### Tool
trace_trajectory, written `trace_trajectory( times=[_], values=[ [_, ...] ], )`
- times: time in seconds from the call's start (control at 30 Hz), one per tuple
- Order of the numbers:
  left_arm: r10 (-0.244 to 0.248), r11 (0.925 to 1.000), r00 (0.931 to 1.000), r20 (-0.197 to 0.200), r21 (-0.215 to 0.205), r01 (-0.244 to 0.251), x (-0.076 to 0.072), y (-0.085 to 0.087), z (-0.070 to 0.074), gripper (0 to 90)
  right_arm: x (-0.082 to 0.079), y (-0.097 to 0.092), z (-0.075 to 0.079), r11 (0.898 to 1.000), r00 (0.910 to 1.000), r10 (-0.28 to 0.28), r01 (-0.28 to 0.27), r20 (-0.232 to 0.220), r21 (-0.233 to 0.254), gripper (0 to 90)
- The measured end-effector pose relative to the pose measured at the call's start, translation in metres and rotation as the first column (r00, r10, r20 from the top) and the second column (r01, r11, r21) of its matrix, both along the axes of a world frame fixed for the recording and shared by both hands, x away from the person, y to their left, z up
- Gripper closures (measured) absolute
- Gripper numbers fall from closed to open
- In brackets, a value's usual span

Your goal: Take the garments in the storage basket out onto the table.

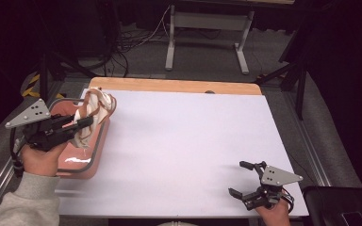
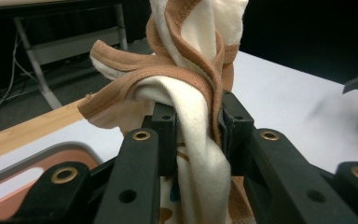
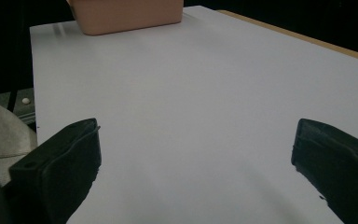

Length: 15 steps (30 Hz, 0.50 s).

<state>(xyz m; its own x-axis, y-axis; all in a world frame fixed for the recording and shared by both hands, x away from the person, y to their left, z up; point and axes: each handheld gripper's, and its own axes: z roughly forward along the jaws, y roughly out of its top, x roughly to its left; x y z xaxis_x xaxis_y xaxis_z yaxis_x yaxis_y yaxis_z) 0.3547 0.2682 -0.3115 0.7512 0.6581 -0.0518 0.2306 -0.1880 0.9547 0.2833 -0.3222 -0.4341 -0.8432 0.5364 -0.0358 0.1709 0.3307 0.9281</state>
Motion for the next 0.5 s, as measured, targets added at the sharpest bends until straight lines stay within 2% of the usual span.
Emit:
trace_trajectory(
  times=[0.1, 0.2, 0.5],
  values=[
    [-0.022, 0.9996, 0.9997, 0.013, -0.015, 0.022, 0.000, -0.007, 0.002, 73.1, 0.000, 0.001, 0.000, 1.000, 1.0000, 0.004, -0.004, 0.000, -0.002, 1.6],
    [-0.033, 0.9994, 0.9989, 0.032, -0.013, 0.033, 0.000, -0.016, 0.004, 73.1, 0.000, 0.000, 0.000, 1.000, 1.0000, 0.005, -0.005, 0.001, -0.002, 1.7],
    [-0.107, 0.9935, 0.9930, 0.050, -0.033, 0.109, 0.005, -0.046, 0.007, 73.0, -0.001, 0.000, 0.000, 1.000, 1.0000, 0.006, -0.006, 0.001, -0.002, 1.7]
  ],
)
